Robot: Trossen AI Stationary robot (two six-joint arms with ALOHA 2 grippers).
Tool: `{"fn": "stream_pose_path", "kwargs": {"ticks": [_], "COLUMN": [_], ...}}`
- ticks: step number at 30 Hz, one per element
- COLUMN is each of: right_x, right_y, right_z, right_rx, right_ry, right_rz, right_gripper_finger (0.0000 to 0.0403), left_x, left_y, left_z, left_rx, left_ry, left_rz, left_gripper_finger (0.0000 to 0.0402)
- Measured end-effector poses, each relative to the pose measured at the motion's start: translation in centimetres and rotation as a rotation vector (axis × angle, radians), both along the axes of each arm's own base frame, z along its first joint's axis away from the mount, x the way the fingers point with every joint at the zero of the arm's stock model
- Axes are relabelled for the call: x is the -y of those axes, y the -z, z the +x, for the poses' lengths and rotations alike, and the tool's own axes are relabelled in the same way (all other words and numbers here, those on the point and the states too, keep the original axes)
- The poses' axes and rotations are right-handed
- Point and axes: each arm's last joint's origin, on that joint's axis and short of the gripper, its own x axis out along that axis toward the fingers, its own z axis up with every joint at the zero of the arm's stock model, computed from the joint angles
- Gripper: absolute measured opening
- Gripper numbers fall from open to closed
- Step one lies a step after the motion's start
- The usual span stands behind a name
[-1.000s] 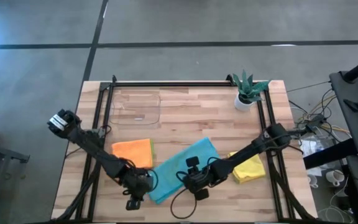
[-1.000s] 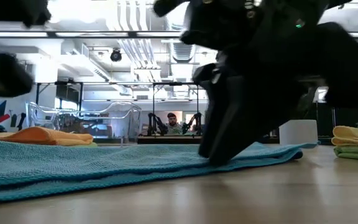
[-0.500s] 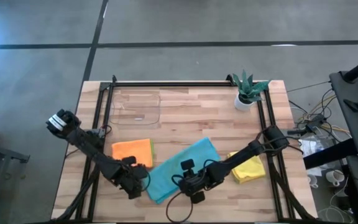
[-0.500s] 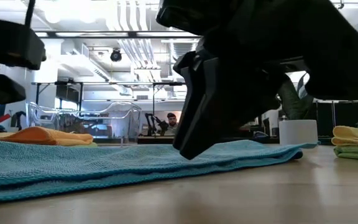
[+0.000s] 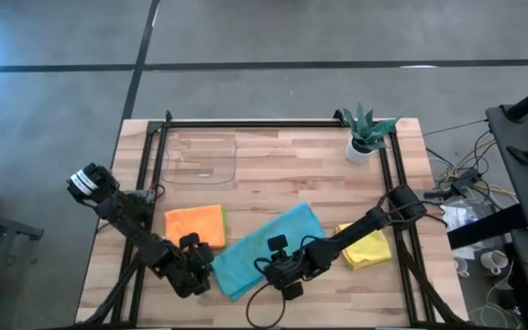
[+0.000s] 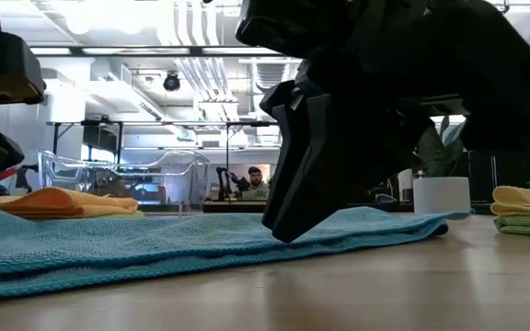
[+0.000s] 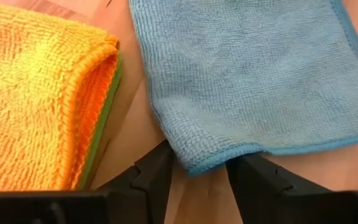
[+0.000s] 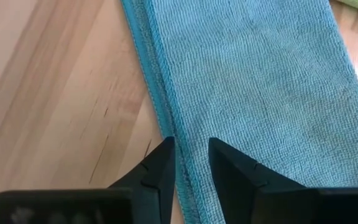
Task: Fold microfiber towels
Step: Fold the blue microfiber cloth
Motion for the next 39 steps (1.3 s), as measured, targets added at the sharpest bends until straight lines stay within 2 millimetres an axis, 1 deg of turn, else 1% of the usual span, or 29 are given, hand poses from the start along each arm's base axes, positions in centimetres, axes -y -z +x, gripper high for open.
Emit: {"fn": "stream_pose_path", "kwargs": {"ticks": [3, 5, 11, 12, 18, 22, 26, 34, 39], "right_x": [-0.1, -0.1, -0.1, 0.0, 0.1, 0.2, 0.4, 0.0, 0.1], "right_y": [0.1, 0.1, 1.1, 1.1, 1.3, 0.5, -0.1, 1.2, 1.5], "right_z": [-0.1, 0.0, 0.4, 0.5, 0.6, 0.5, 1.0, 1.9, 2.0], "right_rx": [0.000, 0.001, 0.006, 0.008, 0.008, 0.014, 0.048, 0.075, 0.078], "right_ry": [-0.024, -0.044, -0.052, -0.051, -0.031, -0.022, -0.017, -0.084, -0.073], "right_rz": [-0.011, -0.022, -0.011, -0.011, 0.001, 0.009, 0.024, 0.068, 0.062], "right_gripper_finger": [0.0089, 0.0086, 0.0077, 0.0076, 0.0066, 0.0063, 0.0068, 0.0094, 0.0095], "left_x": [0.0, 0.0, -0.1, -0.1, 0.0, 0.0, 0.1, 0.1, 0.2], "left_y": [0.4, 0.5, 0.6, 0.6, 0.6, 0.5, 0.4, 0.4, 0.4], "left_z": [0.0, 0.0, -0.1, -0.1, 0.0, 0.0, 0.0, 0.0, 0.0], "left_rx": [-0.013, -0.018, -0.030, -0.031, -0.035, -0.036, -0.037, -0.038, -0.039], "left_ry": [0.003, 0.006, 0.008, 0.008, 0.012, 0.026, 0.032, 0.038, 0.043], "left_rz": [0.009, 0.015, 0.027, 0.026, 0.016, 0.016, 0.009, 0.005, 0.006], "left_gripper_finger": [0.0123, 0.0104, 0.0017, 0.0009, 0.0010, 0.0010, 0.0010, 0.0011, 0.0011]}}
